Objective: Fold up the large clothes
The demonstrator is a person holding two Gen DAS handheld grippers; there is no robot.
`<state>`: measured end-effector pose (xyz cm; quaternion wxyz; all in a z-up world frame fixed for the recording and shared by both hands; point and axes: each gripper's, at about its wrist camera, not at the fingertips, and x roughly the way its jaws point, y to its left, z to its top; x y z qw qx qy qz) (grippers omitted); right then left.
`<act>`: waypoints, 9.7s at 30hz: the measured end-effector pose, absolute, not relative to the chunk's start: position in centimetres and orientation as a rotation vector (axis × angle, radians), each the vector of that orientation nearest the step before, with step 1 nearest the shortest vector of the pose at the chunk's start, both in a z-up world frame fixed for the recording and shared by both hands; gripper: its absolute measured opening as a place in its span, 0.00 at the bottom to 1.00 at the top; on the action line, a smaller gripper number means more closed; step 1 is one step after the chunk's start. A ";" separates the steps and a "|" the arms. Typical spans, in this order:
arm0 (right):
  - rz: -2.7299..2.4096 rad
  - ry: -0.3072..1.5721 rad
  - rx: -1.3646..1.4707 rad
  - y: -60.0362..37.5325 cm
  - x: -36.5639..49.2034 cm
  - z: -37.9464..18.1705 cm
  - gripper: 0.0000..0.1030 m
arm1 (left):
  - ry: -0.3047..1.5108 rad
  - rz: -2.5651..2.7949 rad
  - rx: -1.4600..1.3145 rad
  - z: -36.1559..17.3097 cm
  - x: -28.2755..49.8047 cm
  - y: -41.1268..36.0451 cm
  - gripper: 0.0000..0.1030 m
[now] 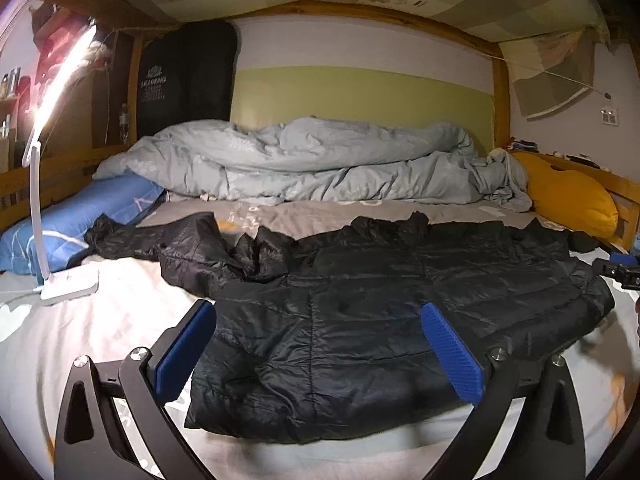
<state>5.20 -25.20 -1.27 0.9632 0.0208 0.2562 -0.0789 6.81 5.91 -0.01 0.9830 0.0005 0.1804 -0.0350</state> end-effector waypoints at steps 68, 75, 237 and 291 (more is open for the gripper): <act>-0.282 0.322 0.631 -53.3 13.0 2.0 0.04 | 0.305 -0.207 -0.089 0.3 23.3 -5.6 1.00; -0.067 0.321 0.432 -40.2 15.4 7.9 0.04 | 0.279 -0.142 -0.150 2.9 22.7 0.6 1.00; 0.027 0.698 0.434 -29.6 27.4 -3.1 0.41 | 0.840 -0.243 0.214 -4.1 34.8 -12.9 0.13; -0.051 0.632 0.209 -24.5 27.5 -2.6 0.38 | 0.734 0.269 -0.480 -4.8 34.3 32.1 0.59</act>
